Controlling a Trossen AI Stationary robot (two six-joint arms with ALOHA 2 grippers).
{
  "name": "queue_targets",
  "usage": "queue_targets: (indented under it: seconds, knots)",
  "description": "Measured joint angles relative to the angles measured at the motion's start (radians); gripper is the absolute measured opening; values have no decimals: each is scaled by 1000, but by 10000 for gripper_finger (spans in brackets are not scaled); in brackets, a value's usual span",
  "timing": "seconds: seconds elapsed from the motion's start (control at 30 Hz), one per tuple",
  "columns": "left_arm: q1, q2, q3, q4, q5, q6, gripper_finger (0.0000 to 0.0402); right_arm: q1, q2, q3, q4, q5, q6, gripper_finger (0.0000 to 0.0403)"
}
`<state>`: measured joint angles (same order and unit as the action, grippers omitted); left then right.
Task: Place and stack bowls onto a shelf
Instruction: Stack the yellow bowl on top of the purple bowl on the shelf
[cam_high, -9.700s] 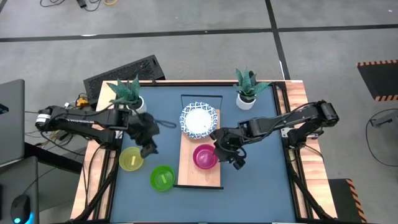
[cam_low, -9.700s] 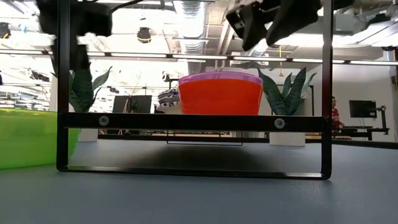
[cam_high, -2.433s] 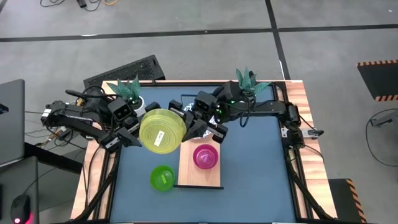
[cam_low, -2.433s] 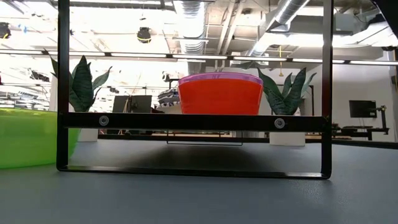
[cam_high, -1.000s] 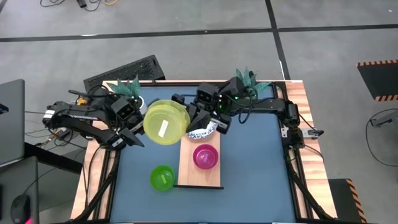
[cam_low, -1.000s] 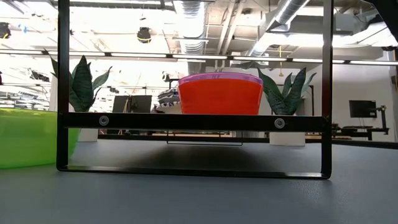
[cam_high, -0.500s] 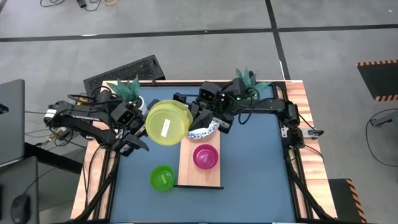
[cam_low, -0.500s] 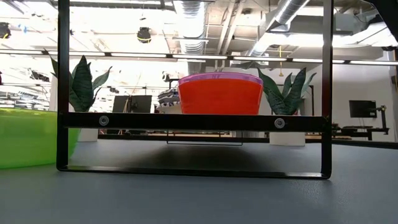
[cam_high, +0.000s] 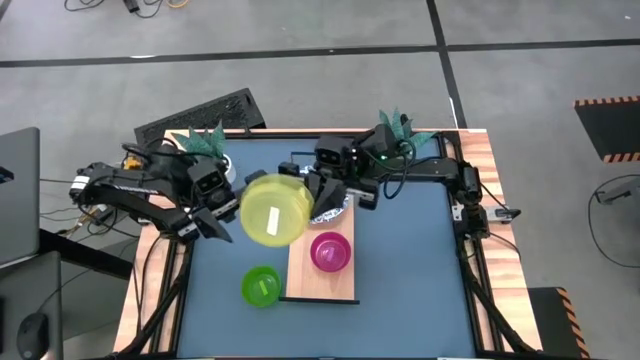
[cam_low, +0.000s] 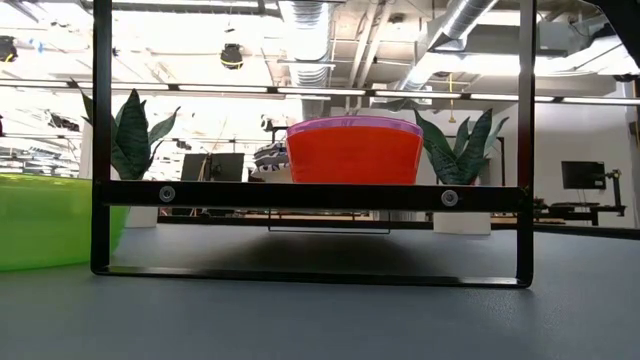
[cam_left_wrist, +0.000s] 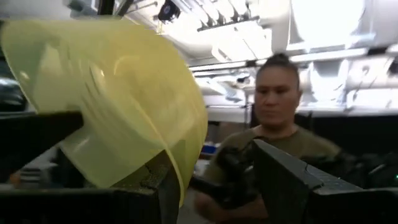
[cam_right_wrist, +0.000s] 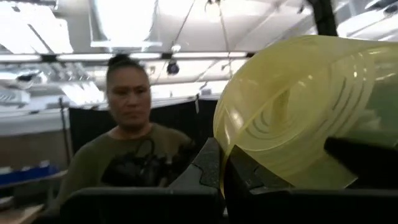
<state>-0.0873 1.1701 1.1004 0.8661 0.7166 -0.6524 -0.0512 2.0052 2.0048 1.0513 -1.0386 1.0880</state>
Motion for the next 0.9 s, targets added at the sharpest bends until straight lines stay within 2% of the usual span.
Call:
queue_targets:
  seconds: [0.2, 0.33, 0.47, 0.6, 0.77, 0.9]
  knots:
    - [-12, 0, -1, 22, -21, -232, 167, -5, 0, 1, -31, -136, 0, 22]
    - [-12, 0, -1, -10, -32, -358, 167, -15, -2, 2, -146, -220, -67, 22]
    - [-12, 0, -1, -20, -44, -459, 167, -18, -2, 2, -185, -254, -76, 22]
    - [-13, 0, -1, -4, -32, -471, 167, -1, -2, 2, -187, -230, -76, 22]
    - [-19, 0, -1, 14, -10, -384, 167, 9, -2, 14, -183, -184, -71, 22]
    - [-26, 0, -1, 21, -12, -399, 167, 4, -2, 59, -263, -213, -78, 22]
